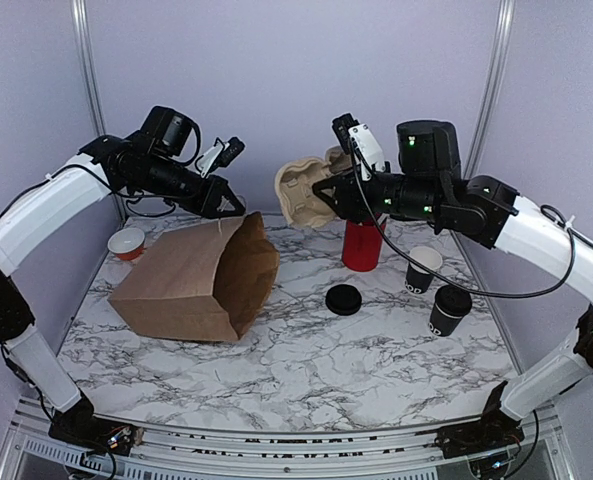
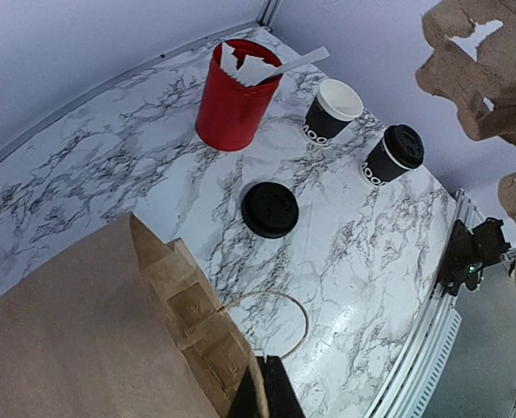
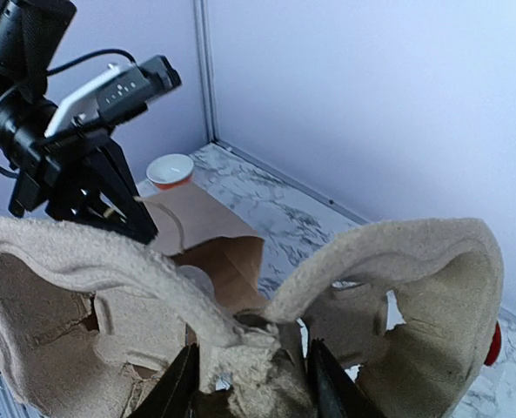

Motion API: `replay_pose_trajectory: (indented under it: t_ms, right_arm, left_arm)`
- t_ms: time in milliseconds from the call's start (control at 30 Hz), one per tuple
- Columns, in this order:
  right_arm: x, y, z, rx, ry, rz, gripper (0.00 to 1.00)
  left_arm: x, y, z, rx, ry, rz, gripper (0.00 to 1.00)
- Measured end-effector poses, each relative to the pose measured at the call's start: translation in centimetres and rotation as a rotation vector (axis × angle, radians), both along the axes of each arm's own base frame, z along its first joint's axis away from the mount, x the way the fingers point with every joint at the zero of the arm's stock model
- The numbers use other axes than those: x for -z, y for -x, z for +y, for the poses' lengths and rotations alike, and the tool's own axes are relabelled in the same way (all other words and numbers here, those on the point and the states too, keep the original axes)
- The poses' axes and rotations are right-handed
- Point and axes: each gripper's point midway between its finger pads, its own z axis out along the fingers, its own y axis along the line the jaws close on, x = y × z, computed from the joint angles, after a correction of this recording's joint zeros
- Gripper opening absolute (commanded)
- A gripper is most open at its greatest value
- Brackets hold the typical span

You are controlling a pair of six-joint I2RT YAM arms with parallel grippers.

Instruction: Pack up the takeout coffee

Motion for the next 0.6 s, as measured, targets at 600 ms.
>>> replay_pose_trajectory:
  t_ms: [600]
  right_arm:
    - [1.1,5.6,8.7,-0.583,-0.242,-0.045,0.39]
  left_arm:
    - [-6.7,4.9,-2.3,0.114,0.253,-0.06,0.0]
